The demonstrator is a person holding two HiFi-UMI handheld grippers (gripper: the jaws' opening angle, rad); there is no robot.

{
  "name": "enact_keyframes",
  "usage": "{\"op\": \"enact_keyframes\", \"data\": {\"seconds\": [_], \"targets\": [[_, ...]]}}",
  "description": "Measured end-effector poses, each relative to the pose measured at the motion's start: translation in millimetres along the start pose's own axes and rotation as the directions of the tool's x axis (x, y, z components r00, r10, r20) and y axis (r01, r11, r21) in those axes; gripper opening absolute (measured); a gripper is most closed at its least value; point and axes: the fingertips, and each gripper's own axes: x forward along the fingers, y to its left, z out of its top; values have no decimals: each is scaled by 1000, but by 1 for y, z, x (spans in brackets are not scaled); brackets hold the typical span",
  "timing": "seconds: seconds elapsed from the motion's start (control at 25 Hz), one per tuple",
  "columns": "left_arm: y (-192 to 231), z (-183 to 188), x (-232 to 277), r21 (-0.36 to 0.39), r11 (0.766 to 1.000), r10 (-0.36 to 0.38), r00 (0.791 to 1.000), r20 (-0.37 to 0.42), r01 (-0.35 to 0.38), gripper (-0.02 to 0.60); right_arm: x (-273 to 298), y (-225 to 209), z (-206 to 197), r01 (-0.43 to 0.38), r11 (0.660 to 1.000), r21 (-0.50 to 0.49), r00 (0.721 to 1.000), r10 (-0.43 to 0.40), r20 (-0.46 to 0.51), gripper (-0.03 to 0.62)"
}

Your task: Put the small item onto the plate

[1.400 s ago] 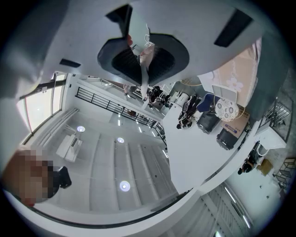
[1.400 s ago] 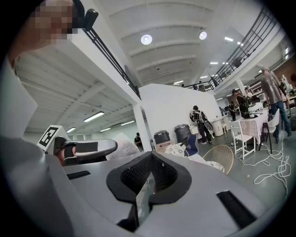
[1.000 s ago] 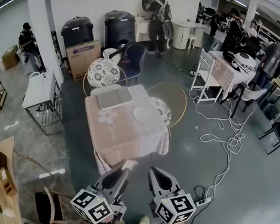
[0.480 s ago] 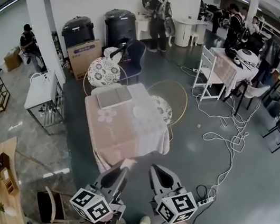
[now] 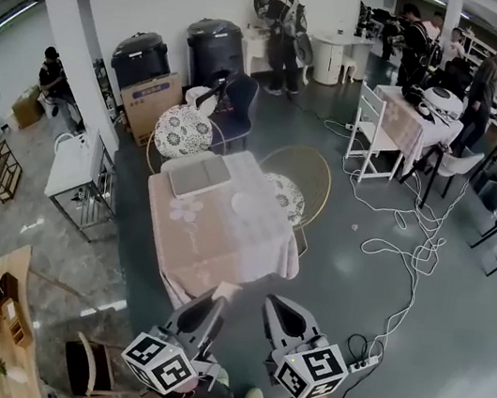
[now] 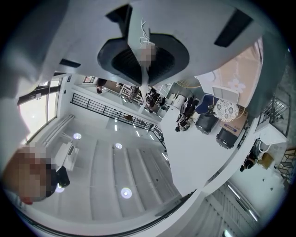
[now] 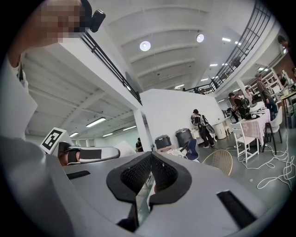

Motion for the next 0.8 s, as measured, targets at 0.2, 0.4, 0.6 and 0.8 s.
{"op": "enact_keyframes", "data": {"seconds": [0.2, 0.4, 0.6, 0.8], "targets": [[13, -3, 19, -3, 1000, -2, 1000, -5, 2, 52, 13, -20, -3, 21, 1000, 3, 1000, -21, -3, 14], [43, 3, 50, 8, 1000, -14, 1000, -15, 14, 54, 49, -40, -4, 45, 999, -8, 999, -45, -10, 14], [83, 22, 92, 13, 999, -35, 999, -22, 36, 54, 100, -66, 4, 77, 997, -23, 997, -77, -9, 14], [121, 36, 132, 19, 998, -61, 997, -42, 61, 54, 147, -90, 7, 121, 992, -37, 993, -121, -7, 14]]}}
